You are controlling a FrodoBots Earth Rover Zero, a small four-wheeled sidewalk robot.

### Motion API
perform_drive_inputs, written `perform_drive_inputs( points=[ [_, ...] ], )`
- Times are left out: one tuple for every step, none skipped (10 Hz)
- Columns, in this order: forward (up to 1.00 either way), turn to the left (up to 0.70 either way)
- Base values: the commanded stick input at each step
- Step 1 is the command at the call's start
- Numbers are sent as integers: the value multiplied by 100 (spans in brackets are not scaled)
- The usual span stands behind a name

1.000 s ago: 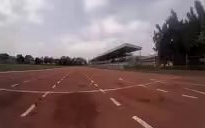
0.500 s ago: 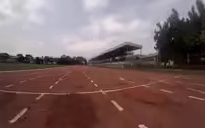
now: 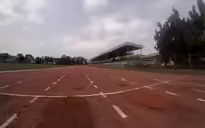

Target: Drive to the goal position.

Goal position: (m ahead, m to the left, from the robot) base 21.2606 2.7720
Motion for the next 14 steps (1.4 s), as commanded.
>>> perform_drive_inputs(
  points=[
    [45, 0],
    [45, 0],
    [45, 0],
    [45, 0],
    [45, 0],
    [45, 0],
    [45, 0],
    [45, 0],
    [45, 0],
    [45, 0],
    [45, 0],
    [45, 0],
    [45, 0],
    [45, 0]
  ],
)
